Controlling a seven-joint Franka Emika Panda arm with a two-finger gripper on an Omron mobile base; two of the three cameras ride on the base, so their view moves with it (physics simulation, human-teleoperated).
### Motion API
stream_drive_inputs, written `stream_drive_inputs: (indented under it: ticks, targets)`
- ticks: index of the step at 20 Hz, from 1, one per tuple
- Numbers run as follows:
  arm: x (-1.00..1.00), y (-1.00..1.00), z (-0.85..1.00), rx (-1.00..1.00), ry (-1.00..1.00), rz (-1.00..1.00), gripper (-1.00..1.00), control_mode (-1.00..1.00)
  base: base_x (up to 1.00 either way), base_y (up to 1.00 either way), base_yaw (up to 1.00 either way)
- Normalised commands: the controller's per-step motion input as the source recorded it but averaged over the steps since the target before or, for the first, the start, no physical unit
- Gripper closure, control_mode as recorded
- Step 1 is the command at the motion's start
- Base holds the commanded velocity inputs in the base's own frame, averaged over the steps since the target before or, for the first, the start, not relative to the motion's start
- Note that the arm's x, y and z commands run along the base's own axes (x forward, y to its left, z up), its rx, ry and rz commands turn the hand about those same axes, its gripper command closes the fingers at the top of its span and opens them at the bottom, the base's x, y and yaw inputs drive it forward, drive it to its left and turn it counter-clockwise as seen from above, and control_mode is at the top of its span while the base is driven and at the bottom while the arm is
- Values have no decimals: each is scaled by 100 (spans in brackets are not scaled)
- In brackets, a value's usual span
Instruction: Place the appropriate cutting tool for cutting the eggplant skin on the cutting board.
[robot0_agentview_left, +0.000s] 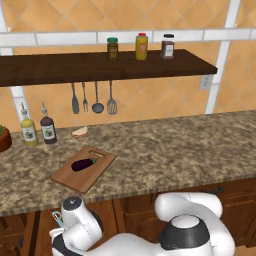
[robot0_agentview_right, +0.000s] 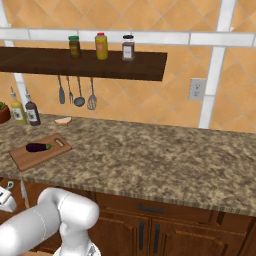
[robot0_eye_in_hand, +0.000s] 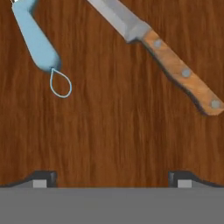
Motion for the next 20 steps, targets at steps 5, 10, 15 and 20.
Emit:
stream_drive_inputs:
  ticks: [5,10,15,20]
  targets:
    - [2,7,-40,0,6,0,-100,-100,0,0,0]
    - [-1,11,-30,0,7,3,-100,-100,0,0,0]
    - [-7,7,-29,0,1,5,-100,-100,0,0,0]
    - [-28,8,-26,0,0,5,-100,-100,0,0,0]
